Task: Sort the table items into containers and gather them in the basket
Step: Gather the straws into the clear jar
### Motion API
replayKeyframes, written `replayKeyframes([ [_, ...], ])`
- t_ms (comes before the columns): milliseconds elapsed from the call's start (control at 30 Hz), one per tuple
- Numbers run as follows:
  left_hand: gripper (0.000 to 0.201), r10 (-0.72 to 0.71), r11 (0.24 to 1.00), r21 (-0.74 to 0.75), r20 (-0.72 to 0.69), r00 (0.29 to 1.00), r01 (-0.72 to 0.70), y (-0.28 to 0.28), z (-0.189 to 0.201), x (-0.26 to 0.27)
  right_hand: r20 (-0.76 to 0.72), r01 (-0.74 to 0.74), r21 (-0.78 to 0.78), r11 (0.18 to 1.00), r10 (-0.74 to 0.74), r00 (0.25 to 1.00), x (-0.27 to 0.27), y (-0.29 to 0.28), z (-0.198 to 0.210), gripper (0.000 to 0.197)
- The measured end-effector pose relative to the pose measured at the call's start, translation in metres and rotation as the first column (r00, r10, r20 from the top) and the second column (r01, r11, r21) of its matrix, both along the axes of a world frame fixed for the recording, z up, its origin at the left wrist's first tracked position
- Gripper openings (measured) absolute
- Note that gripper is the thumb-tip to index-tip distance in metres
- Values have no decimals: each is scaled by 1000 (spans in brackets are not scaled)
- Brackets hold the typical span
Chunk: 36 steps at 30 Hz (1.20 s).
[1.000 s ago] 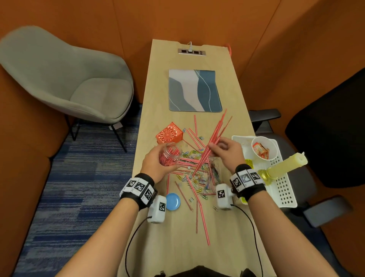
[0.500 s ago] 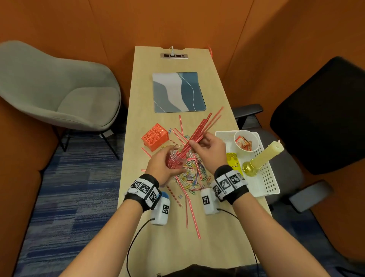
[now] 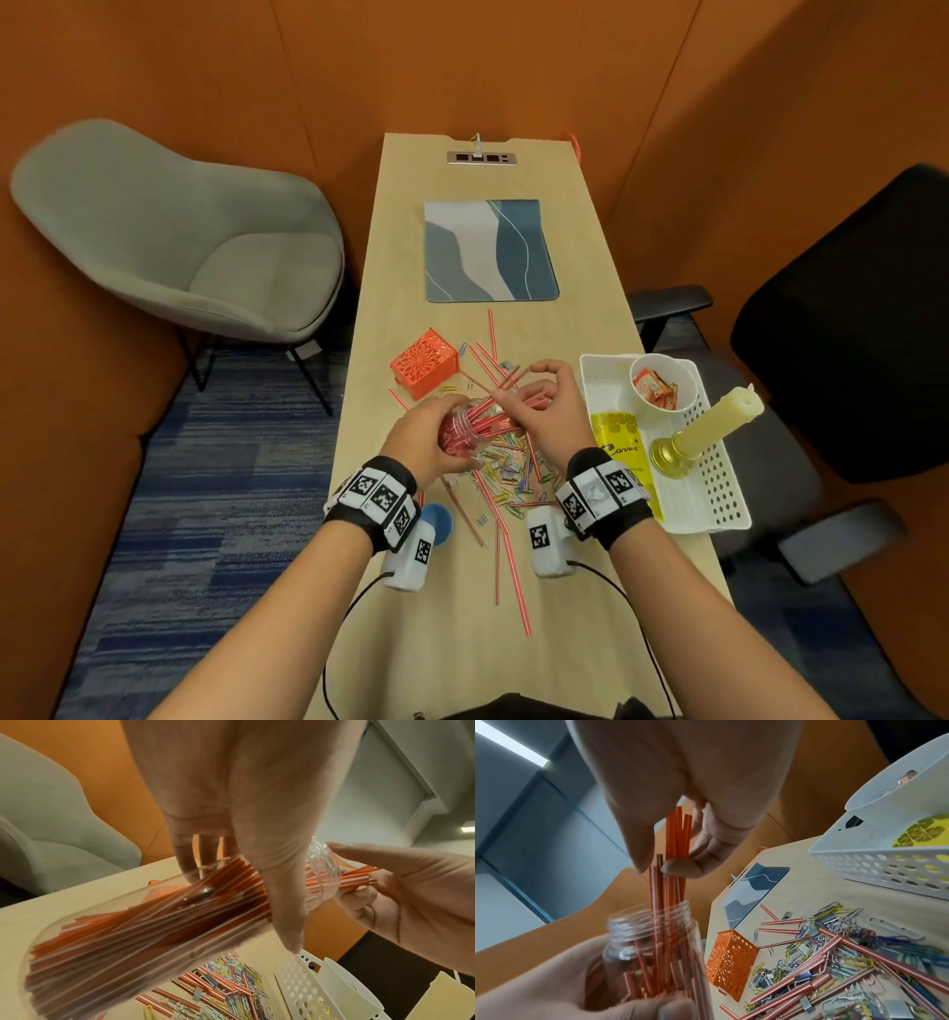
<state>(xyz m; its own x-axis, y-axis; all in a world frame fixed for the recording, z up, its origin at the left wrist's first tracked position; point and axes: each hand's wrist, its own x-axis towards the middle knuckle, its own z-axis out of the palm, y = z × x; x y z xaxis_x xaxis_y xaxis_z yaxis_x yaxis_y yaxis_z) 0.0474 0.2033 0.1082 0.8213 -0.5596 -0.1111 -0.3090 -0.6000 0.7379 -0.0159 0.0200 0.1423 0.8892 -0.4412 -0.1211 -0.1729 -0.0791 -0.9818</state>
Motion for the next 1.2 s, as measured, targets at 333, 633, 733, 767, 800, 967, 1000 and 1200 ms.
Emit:
replayKeyframes([
  [333, 92, -1, 995, 97, 32, 999, -3, -8, -4, 3, 10, 27, -175, 984, -25, 1000, 3, 12, -14, 32],
  [633, 91, -3, 997, 73, 38, 999, 0, -16, -10, 18, 69, 181, -67, 981, -177, 982, 23, 0, -15, 28],
  [733, 89, 2, 999, 46, 23, 1000, -3, -19, -5, 29, 66, 89, -144, 985, -81, 995, 38, 0, -11, 41],
  [767, 91, 6, 999, 39, 16, 1000, -7, -20, -3, 34, 55, 73, -128, 989, -66, 996, 45, -1, -9, 38],
  [800, 92, 7, 999, 37, 19, 1000, -8, -20, -3, 40, 41, 59, -128, 990, -54, 998, 53, -2, -9, 32],
  [967, 92, -12, 998, 66, 52, 999, 9, -17, -4, 68, 37, -14, -270, 963, 25, 999, 96, -2, -11, 32],
  [1000, 91, 19, 999, 40, 42, 999, -20, -16, -6, 72, 36, -12, -264, 964, 23, 999, 102, -3, -9, 37],
  [1200, 89, 169, 985, -56, 55, 984, -166, -12, -7, 89, 126, -17, -280, 960, 54, 990, 123, 7, -1, 38],
])
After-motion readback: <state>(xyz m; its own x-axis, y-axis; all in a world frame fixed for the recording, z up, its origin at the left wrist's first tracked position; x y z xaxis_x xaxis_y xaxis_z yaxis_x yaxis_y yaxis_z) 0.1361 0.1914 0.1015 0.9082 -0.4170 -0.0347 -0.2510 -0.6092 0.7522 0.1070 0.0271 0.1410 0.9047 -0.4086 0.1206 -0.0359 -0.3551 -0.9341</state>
